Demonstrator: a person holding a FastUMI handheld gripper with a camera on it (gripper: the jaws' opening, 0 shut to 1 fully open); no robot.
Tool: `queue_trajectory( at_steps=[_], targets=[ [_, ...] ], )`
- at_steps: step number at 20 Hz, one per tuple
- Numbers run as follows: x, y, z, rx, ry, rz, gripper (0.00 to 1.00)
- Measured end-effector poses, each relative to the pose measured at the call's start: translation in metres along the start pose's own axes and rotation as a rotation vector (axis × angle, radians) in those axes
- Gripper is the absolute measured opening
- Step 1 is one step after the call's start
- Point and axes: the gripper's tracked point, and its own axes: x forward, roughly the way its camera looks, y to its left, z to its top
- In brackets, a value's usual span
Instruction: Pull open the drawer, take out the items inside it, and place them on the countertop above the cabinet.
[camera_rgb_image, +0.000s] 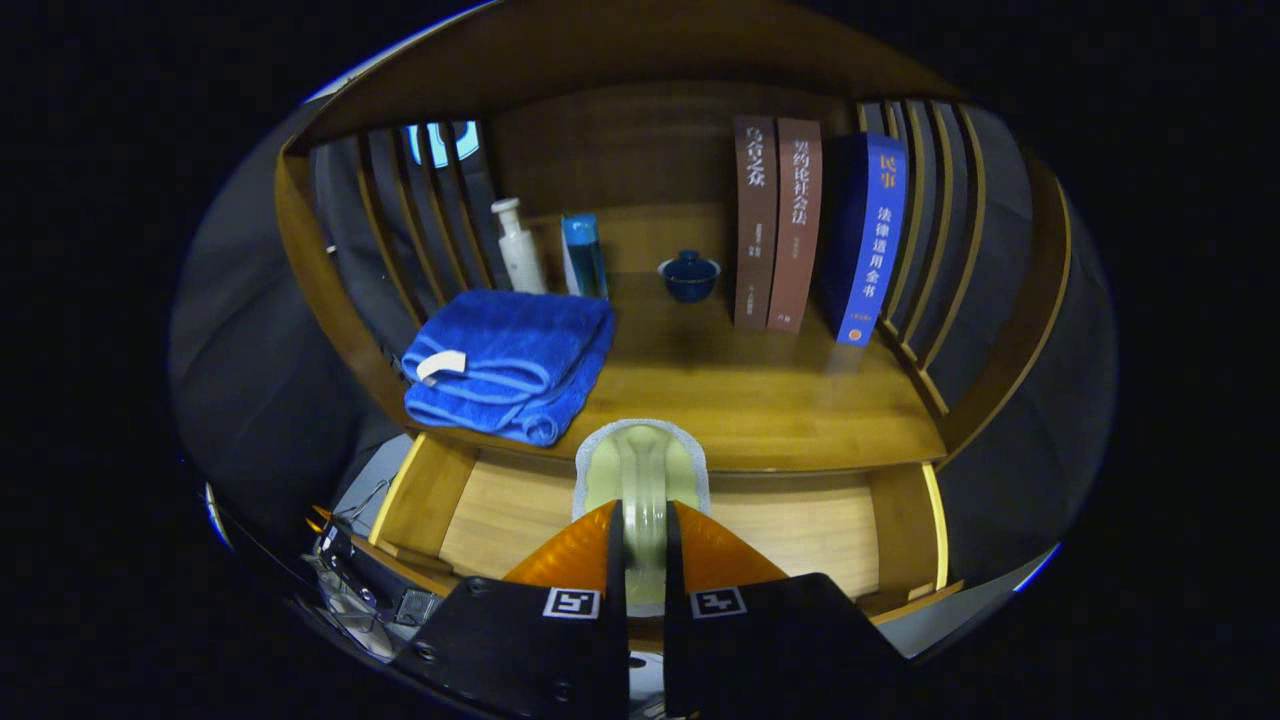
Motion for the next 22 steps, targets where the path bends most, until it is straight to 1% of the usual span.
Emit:
queue_trajectory(
  at_steps=[4,9,15,20,22],
  targets=[
    [0.023,-0.019,0.031,-0.004,-0.009,-0.066,0.18],
    [0.062,-0.032,0.050,-0.010,0.036,-0.113,0.18],
    [0.102,-0.033,0.063,-0.044,0.095,-0.150,0.18],
    [0.123,-0.034,0.061,-0.067,0.156,-0.176,0.18],
    [0.129,-0.035,0.065,-0.069,0.162,-0.189,0.18]
  ],
)
